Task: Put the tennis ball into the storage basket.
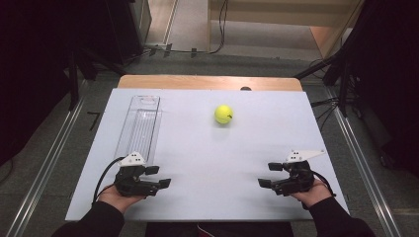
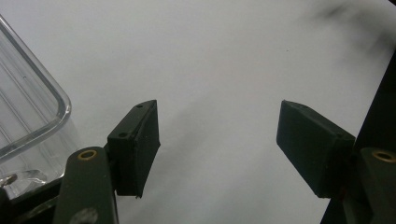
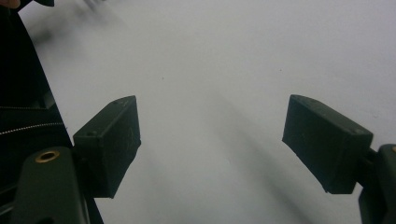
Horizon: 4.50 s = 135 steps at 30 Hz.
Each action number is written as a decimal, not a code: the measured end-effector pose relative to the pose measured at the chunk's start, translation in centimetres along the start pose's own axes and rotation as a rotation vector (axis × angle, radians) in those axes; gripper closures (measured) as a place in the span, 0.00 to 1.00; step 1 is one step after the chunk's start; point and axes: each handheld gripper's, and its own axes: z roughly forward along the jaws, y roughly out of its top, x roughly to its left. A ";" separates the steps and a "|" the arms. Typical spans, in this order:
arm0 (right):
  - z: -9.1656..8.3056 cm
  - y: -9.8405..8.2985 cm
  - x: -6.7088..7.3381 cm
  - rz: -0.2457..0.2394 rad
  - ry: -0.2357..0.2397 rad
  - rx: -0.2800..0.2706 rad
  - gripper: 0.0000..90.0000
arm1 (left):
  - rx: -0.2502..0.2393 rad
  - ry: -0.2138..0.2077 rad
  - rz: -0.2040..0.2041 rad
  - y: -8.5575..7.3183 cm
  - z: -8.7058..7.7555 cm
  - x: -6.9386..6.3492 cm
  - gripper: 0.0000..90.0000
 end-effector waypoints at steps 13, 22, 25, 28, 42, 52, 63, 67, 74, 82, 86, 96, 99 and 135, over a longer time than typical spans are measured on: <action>0.1 0.0 0.0 0.007 0.009 0.002 0.19 | -0.002 -0.002 -0.004 0.2 -0.1 -0.2 0.34; 0.2 -0.1 0.2 -0.002 0.010 0.008 0.19 | 0.012 -0.003 -0.016 0.3 0.0 -0.1 0.34; 0.2 0.0 0.2 0.000 0.011 0.008 0.19 | 0.017 -0.003 -0.015 0.3 0.0 -0.1 0.34; 0.3 0.0 0.2 -0.002 0.013 0.014 0.19 | 0.012 -0.003 -0.025 0.3 0.0 -0.1 0.34; 0.4 -0.1 0.1 0.002 0.012 0.016 0.19 | 0.022 -0.009 -0.041 0.3 0.1 0.0 0.34; 0.4 -0.1 0.1 0.003 0.013 0.018 0.19 | 0.031 -0.016 -0.045 0.5 0.3 0.0 0.34; 0.4 -0.1 0.1 0.001 0.012 0.019 0.19 | 0.034 -0.035 -0.048 1.5 0.1 -0.6 0.30; 0.4 -0.1 0.1 0.003 0.010 0.018 0.19 | 0.033 -0.037 -0.037 1.9 0.1 -0.8 0.30; 0.4 -0.1 0.2 -0.003 0.011 0.021 0.19 | 0.010 -0.046 -0.055 2.9 -0.2 -0.9 0.17; 0.4 -0.1 0.2 -0.004 0.012 0.019 0.19 | 0.012 -0.068 -0.039 3.5 0.2 -1.1 0.00; 0.3 -0.1 0.2 -0.001 0.012 0.020 0.19 | 0.000 -0.065 -0.028 3.9 0.3 -1.2 0.00; 0.3 -0.1 0.3 -0.001 0.014 0.017 0.19 | 0.023 -0.068 -0.023 4.8 1.0 -1.3 0.03; 0.3 -0.1 0.3 -0.002 0.014 0.018 0.19 | 0.025 -0.067 -0.021 5.0 1.0 -1.3 0.03; 0.4 -0.1 0.1 0.012 0.012 0.023 0.19 | 0.032 -0.021 -0.014 9.0 3.8 -0.3 0.03</action>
